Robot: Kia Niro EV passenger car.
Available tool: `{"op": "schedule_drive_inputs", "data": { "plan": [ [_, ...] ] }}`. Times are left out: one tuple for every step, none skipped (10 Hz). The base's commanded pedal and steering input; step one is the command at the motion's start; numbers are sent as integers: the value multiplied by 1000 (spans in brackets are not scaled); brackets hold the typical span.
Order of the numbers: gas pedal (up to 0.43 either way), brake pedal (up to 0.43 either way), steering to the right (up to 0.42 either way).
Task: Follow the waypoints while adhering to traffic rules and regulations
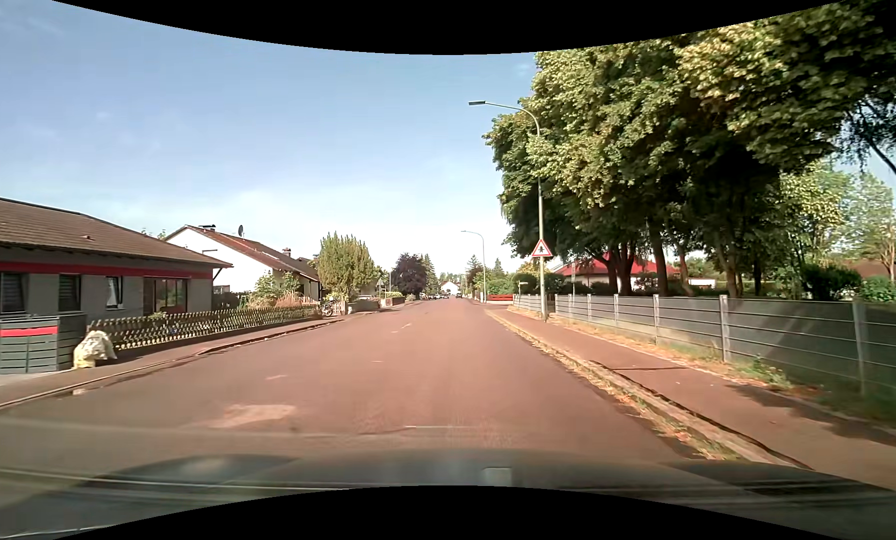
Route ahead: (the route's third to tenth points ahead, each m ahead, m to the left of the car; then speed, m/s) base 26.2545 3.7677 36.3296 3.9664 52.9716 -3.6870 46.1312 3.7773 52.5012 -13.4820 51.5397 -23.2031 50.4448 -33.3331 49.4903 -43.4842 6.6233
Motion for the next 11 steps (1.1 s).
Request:
{"op": "schedule_drive_inputs", "data": {
  "plan": [
    [0,0,-5],
    [0,0,-5],
    [0,0,-5],
    [0,0,-8],
    [0,0,-12],
    [0,0,-14],
    [0,0,-14],
    [0,0,-13],
    [0,0,-10],
    [0,0,-8],
    [0,0,-8]
  ]
}}
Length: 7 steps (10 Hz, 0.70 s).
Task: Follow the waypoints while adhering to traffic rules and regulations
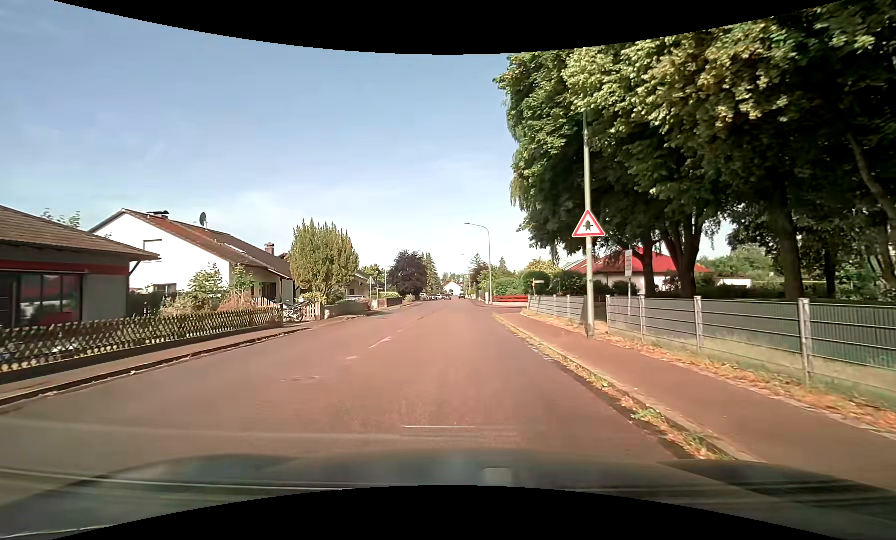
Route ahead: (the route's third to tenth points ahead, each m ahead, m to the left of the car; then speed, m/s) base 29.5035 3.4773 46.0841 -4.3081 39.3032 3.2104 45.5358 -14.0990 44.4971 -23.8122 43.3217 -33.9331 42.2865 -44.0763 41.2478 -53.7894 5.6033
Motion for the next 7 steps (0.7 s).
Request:
{"op": "schedule_drive_inputs", "data": {
  "plan": [
    [0,0,-8],
    [0,0,-7],
    [0,0,-7],
    [0,0,-6],
    [0,0,-5],
    [0,0,-5],
    [0,0,-4]
  ]
}}
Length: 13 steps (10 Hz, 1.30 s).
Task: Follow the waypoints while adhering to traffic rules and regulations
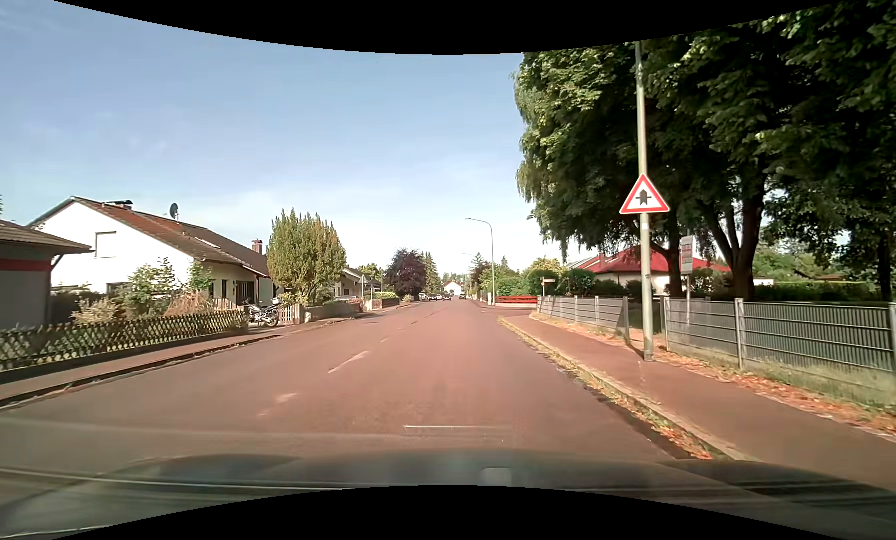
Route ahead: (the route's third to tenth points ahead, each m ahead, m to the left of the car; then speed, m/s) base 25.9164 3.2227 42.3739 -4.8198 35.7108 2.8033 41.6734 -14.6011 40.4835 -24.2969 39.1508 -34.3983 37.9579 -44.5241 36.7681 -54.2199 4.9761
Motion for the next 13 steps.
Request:
{"op": "schedule_drive_inputs", "data": {
  "plan": [
    [0,0,-4],
    [0,0,-4],
    [0,0,-2],
    [0,0,-2],
    [0,0,-2],
    [0,0,-1],
    [0,0,-2],
    [0,0,-2],
    [0,0,-2],
    [0,0,-2],
    [0,0,-2],
    [0,0,-2],
    [0,0,-2]
  ]
}}
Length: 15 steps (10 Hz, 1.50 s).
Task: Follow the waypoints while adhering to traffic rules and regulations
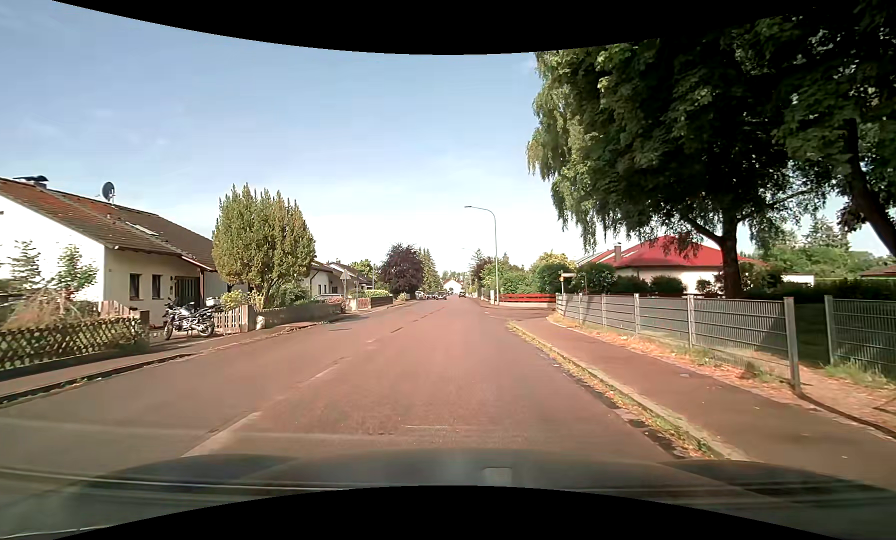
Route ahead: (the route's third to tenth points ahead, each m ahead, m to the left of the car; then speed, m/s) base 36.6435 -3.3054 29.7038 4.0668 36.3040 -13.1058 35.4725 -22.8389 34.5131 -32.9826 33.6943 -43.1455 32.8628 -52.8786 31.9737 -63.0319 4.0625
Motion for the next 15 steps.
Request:
{"op": "schedule_drive_inputs", "data": {
  "plan": [
    [0,0,-2],
    [0,0,-2],
    [0,0,-2],
    [0,0,-2],
    [0,0,-1],
    [0,0,0],
    [0,0,1],
    [0,0,1],
    [0,0,1],
    [0,0,0],
    [0,0,0],
    [0,0,0],
    [0,0,0],
    [0,0,0],
    [0,0,0]
  ]
}}
